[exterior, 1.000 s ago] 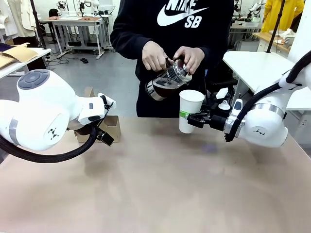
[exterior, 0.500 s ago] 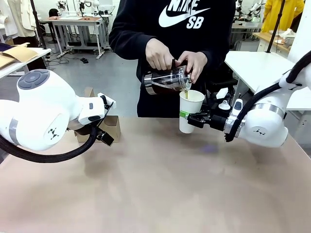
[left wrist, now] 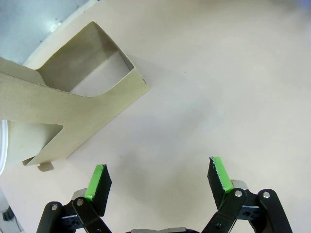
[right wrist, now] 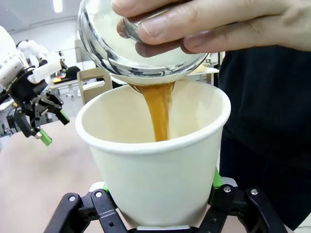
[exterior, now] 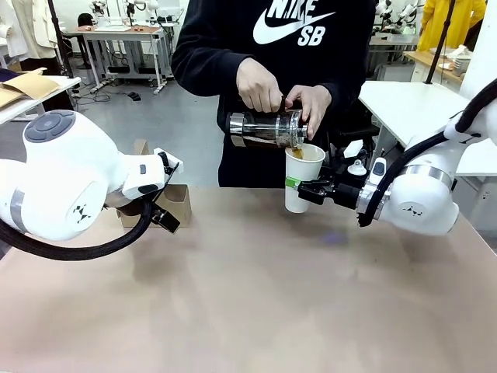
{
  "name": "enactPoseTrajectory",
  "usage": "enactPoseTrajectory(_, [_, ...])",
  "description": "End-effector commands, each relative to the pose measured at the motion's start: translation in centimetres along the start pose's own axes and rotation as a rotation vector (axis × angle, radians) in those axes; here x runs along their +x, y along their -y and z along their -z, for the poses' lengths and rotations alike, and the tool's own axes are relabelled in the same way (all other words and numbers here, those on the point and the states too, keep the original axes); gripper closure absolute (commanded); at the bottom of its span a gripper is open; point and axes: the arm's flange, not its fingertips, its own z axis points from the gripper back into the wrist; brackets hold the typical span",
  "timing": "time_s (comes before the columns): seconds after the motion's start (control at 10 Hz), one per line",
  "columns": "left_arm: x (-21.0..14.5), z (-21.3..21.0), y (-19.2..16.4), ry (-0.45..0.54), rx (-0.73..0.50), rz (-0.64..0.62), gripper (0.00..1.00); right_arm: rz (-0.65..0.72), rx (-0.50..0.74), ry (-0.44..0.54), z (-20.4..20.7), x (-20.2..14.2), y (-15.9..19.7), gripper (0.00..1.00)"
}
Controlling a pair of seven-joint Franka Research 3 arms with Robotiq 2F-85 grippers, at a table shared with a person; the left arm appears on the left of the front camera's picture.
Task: Pour a drink into a cup and package it in a carrier.
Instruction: When a person places the Paper Cup Lid on the 600 ml Paper Cup , lift the 600 ml Paper Cup.
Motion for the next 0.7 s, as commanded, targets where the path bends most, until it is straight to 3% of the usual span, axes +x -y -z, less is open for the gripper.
enactPoseTrajectory(0.0, [-0.02,-0.05,-0.04,0.001,-0.002,-0.002,0.00,-0.001,-0.001,0.002,-0.24,0.33,-0.44,0.23])
enactPoseTrajectory(0.6, [-0.02,-0.05,-0.04,0.001,-0.002,-0.002,0.00,-0.001,-0.001,0.002,-0.24,0.33,-0.44,0.23])
